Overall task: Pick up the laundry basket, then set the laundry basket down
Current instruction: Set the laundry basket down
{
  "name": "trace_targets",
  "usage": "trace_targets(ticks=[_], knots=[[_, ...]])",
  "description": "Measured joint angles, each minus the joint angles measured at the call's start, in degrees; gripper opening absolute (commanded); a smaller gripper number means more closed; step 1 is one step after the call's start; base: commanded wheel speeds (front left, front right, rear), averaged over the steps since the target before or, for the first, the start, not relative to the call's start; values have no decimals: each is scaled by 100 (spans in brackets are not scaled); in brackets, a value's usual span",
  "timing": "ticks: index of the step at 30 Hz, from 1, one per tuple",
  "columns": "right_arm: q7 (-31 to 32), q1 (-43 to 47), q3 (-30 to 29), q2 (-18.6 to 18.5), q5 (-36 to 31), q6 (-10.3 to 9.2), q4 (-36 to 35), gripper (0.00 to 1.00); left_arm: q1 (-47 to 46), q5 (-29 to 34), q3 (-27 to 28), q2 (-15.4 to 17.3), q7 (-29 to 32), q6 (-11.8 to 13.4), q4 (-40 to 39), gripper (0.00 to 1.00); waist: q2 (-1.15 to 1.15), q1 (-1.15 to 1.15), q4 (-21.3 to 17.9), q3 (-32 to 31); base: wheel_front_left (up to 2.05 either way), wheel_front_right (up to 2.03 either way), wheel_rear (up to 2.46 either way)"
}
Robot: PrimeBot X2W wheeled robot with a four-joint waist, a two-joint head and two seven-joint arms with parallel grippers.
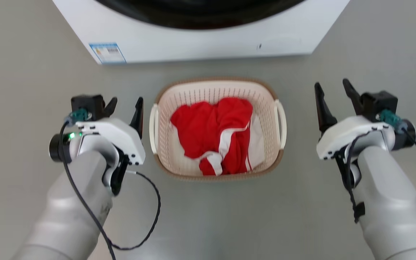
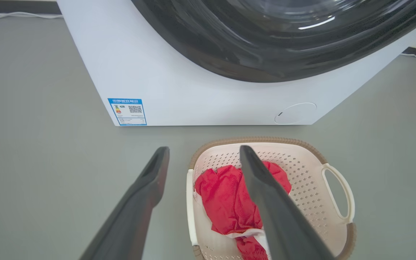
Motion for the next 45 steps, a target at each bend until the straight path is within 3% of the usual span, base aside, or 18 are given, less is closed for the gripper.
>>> trace_targets(ticks=[8,23,45], knots=[[0,622,-194,30,-219,0,-414,100,916,609,654,96,0,99,-705,100,0,0,30,-859,0,0,0],[1,1824,-127,58,-289,0,-1044,100,2558,1332,1813,-74,0,98,-1772,100,0,0,140,-2039,0,0,0],[0,2917,-220,78,-226,0,-1757,100,4033,1980,2929,-453,0,-22,-2796,100,0,0,65,-2625,0,0,0]])
